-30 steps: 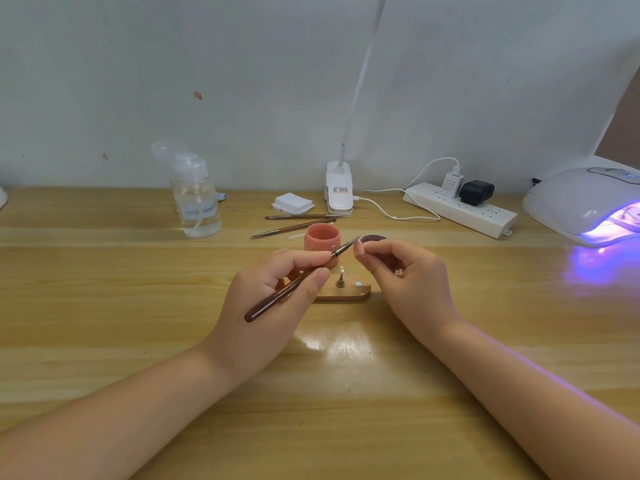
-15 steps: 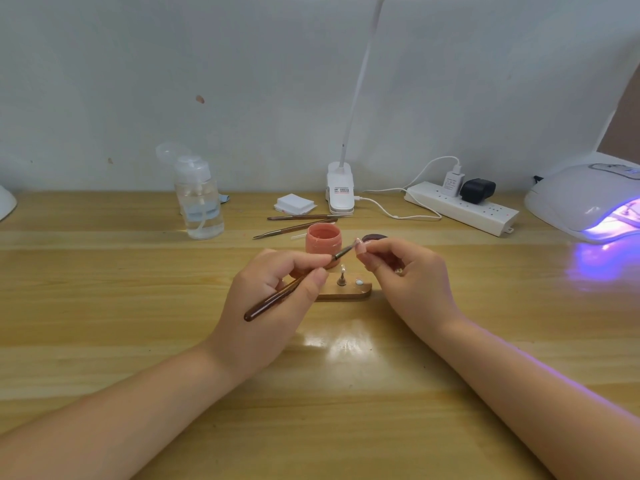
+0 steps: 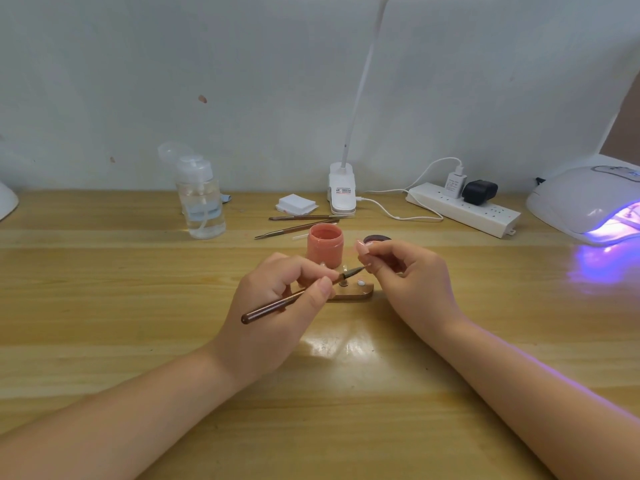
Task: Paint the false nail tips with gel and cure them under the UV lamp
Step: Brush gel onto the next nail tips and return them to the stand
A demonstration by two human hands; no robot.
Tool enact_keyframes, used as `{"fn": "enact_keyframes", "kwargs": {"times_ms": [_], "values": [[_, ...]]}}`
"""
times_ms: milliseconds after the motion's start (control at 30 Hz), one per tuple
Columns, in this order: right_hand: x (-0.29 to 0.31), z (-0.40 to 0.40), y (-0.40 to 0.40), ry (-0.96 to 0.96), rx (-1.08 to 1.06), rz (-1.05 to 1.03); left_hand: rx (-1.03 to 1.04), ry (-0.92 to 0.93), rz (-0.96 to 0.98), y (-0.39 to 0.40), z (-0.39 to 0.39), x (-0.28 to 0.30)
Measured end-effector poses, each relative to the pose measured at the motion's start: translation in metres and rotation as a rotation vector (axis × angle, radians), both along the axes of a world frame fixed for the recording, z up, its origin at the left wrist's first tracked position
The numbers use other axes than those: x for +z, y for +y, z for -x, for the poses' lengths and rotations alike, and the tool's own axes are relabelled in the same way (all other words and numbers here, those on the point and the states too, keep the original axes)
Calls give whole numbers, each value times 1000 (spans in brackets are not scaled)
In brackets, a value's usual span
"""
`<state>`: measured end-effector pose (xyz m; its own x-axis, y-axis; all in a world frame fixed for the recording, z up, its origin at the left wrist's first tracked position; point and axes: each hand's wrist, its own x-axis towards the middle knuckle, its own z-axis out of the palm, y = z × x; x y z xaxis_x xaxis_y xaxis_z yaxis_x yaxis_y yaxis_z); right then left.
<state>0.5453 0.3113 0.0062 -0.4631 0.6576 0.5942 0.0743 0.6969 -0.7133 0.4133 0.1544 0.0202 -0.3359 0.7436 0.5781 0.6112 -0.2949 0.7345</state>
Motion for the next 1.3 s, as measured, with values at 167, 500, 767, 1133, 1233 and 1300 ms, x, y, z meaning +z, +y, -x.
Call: {"fn": "enact_keyframes", "kwargs": {"times_ms": [167,500,767,1133,1233,1300], "values": [[-2,-1,1,7,-12,-55,41,-15,-51,0,0,3],[-3,0,3,-6,-44,-140,33,39,-43,-2,0,1],[-3,0,1,-22,-51,-125,27,85,-39,-4,-2,4],[-3,2,7,-48,-50,-46,336,-133,79,39,37,71],[-3,4,8,-49,-47,-60,388,-47,220,59,49,81],[-5,4,9,-47,-42,-50,413,62,345,74,52,84]]}}
